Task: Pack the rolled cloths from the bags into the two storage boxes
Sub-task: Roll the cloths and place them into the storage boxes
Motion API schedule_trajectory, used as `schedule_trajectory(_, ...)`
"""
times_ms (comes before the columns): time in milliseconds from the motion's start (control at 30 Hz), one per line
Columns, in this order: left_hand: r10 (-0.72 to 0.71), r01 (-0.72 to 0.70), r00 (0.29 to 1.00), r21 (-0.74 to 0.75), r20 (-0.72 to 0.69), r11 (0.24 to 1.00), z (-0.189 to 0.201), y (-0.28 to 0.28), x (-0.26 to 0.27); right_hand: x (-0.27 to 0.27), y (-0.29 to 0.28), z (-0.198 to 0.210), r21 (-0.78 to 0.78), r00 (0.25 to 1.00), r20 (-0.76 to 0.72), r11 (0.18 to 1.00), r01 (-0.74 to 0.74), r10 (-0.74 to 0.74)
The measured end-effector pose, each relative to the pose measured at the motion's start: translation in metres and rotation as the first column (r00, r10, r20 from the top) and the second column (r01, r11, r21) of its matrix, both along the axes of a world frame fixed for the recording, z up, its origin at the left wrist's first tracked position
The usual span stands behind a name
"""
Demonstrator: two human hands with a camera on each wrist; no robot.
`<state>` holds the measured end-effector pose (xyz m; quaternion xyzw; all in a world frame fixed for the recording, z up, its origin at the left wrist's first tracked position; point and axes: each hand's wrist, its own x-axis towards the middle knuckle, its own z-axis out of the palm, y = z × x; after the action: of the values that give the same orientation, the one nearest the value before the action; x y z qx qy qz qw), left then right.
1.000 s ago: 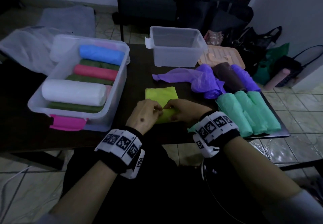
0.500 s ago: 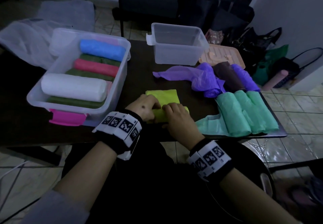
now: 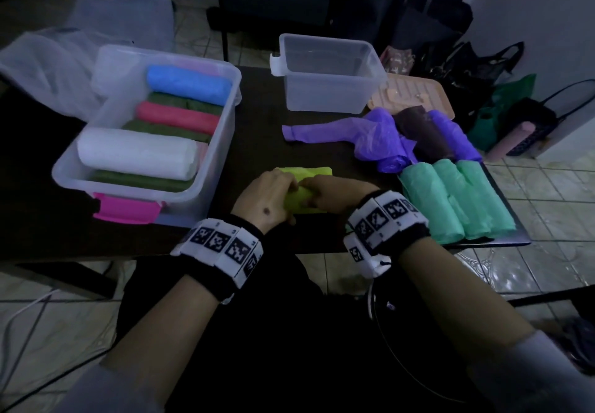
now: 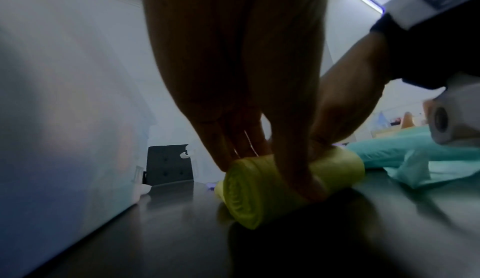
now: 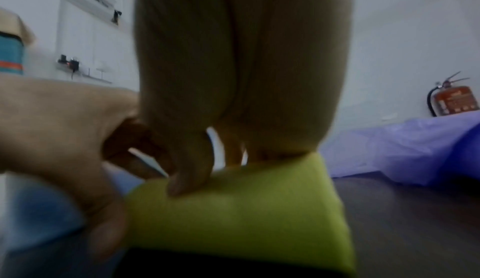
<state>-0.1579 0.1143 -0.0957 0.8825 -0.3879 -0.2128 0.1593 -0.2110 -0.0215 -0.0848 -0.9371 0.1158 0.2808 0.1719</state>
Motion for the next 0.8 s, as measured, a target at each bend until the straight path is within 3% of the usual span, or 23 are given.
schedule_trajectory(67,-0.026,0.025,0.999,0.043,0.037,0.999,0.001,-0.003,0.001,0.0,-0.003,0.004,0.082,0.987,0.118,0.991,0.102,-0.111)
schedule_trajectory(133,-0.024,0.022,0.999,0.074,0.024,0.997,0.002,-0.008,0.007,-0.002,-0.005,0.003,0.062,0.943,0.291,0.987,0.149,-0.161)
schedule_trajectory(300,0.04,-0.027,0.995,0.137,-0.094,0.99,0.003,-0.014,0.023,-0.027,0.015,-0.026,-0.149,0.887,0.461,0.987,0.057,0.019)
schedule_trajectory(433,0.03,-0.012,0.993,0.157,-0.112,0.988,0.003,-0.016,0.026,-0.032,0.02,-0.034,-0.237,0.88,0.471,0.97,0.059,0.062)
schedule_trajectory(533,-0.011,0.021,0.994,0.095,-0.108,0.995,0.005,-0.015,0.027,-0.022,0.014,-0.022,-0.231,0.924,0.376,0.973,0.027,0.064)
schedule_trajectory(633,-0.028,0.03,0.993,0.02,-0.115,0.999,0.003,-0.012,0.028,-0.013,0.007,-0.004,-0.091,0.983,0.185,0.996,0.005,0.012)
schedule_trajectory(800,0.027,-0.025,0.989,0.016,-0.144,1.0,-0.009,-0.007,0.031,-0.003,-0.005,0.008,0.052,0.999,0.039,0.998,0.033,-0.035)
